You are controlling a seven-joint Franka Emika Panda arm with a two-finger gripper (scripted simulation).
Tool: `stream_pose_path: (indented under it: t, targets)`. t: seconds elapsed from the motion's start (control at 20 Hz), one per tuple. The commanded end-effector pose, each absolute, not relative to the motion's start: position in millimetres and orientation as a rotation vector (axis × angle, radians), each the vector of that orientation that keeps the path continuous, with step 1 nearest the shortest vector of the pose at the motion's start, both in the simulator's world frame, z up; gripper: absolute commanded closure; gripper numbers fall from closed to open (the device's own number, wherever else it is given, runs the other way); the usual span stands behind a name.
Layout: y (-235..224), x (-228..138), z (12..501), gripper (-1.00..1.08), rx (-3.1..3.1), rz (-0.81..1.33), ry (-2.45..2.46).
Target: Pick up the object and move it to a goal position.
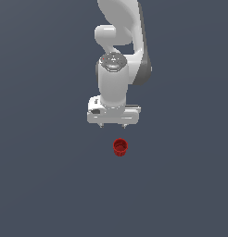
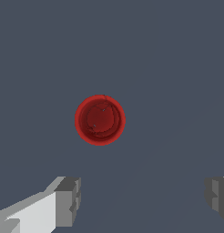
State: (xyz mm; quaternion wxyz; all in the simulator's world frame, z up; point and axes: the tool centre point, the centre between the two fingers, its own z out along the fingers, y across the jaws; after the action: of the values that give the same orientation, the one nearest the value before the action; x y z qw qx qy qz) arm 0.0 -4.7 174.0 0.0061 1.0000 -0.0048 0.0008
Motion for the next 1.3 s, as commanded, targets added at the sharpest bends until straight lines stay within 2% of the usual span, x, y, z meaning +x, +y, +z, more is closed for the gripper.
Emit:
stream_pose_path:
  t: [0.0,0.75,1.25]
  targets:
    - [-4.8,0.0,174.0,-0.92,3.129,0.002,-0.015]
    - [3.3,-3.9,166.6,-0.92,3.107,-0.021,-0.013]
    - [15.5,17.9,137.6,-0.92,3.120,-0.011,-0.131]
